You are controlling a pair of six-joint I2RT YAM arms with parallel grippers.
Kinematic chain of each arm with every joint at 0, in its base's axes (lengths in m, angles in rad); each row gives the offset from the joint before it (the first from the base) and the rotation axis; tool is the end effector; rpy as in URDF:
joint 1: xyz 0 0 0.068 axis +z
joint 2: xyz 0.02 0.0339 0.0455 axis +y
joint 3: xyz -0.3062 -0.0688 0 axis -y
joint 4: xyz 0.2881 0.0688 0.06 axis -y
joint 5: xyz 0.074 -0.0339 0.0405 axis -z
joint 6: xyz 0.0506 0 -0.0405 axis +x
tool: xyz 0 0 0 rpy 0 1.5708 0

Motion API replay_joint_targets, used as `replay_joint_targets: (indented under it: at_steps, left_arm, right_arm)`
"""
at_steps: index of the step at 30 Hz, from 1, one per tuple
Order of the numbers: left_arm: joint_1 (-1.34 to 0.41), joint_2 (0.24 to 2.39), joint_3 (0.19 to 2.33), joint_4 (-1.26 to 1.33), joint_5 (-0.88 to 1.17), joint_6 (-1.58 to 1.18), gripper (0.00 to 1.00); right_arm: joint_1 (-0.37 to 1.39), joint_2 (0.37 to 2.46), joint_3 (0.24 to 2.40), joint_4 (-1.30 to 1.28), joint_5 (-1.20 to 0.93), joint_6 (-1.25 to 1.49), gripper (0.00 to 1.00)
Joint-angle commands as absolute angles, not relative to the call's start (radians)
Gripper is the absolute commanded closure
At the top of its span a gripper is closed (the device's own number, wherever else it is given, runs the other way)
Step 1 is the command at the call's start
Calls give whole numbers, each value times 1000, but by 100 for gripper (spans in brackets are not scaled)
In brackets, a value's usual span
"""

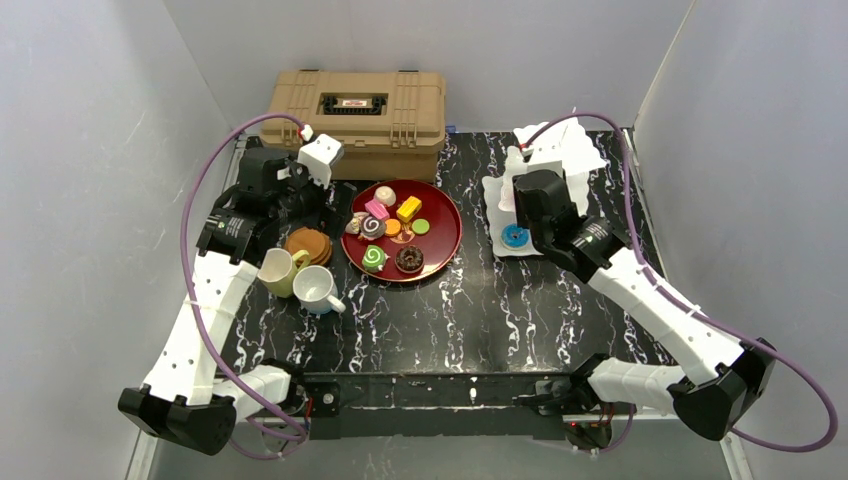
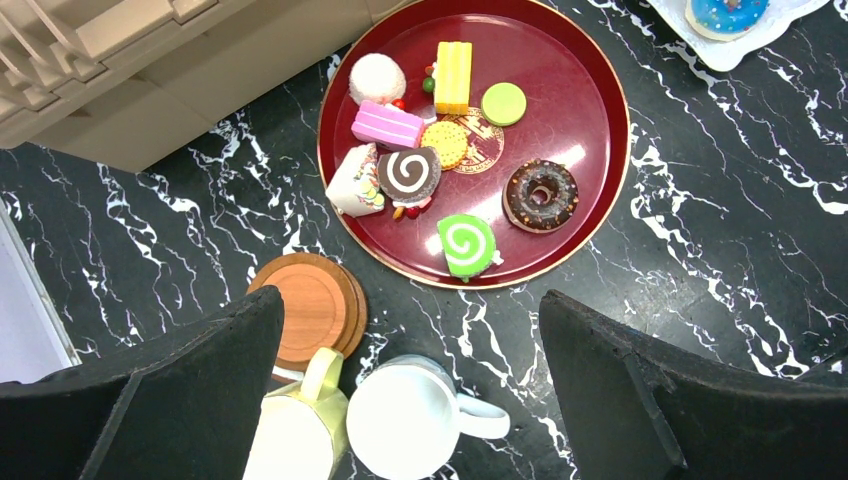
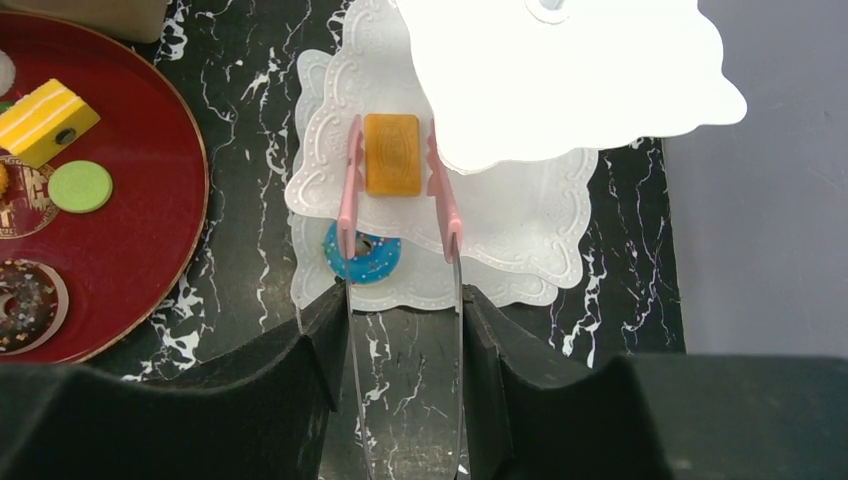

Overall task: Serve the afternoon tea
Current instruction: Place the desert on the desert table, then pick up the desert from the tray.

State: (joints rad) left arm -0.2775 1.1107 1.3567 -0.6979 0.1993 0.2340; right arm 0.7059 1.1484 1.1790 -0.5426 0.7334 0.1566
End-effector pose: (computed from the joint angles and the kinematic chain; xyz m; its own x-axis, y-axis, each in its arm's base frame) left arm 0.2474 -0.0809 0.4622 -0.3065 0.3236 -0.8951 0.5252 0.8418 0.1245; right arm 0.2335 0.1545 0.4069 -0.3742 -0.1667 -0.9122 0.0208 0.9820 -0.1880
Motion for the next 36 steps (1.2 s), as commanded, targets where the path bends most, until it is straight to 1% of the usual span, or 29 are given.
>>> replay_joint_targets:
  at_steps: [1, 4, 8, 15, 21, 25, 28, 32, 36]
  left_arm:
    - [-272, 1100, 1391, -716, 218, 226, 2]
    - [-273, 1100, 1394, -716, 216, 225, 2]
    - [-272, 1100, 1395, -716, 216, 226, 2]
    - [-272, 1098, 1392, -717, 206, 232, 2]
    - [-272, 1101, 1394, -718, 206, 225, 2]
    - [-273, 1117, 1402, -727, 196, 212, 2]
    - [-271, 1134, 1402, -735, 188, 205, 2]
    - [-256, 1170, 1409, -748, 186, 183, 2]
    - [-228, 1209, 1423, -761, 190, 163, 2]
  right_arm:
    - [697, 1099, 1176, -494, 748, 160, 58]
    - [697, 1076, 1176, -474, 722, 163, 62]
    - [697, 1066, 1218, -481, 642, 165, 62]
    - [698, 1061, 1308, -536, 365, 190, 65]
    - [698, 1090, 1340, -519, 165, 233, 65]
    - [704, 1154, 1313, -434, 82, 267, 65]
    - [740, 1236, 1307, -357, 64, 290, 65]
    - [808, 1371, 1351, -273, 76, 288, 63]
    - [826, 1489, 1406, -213, 62, 288, 61]
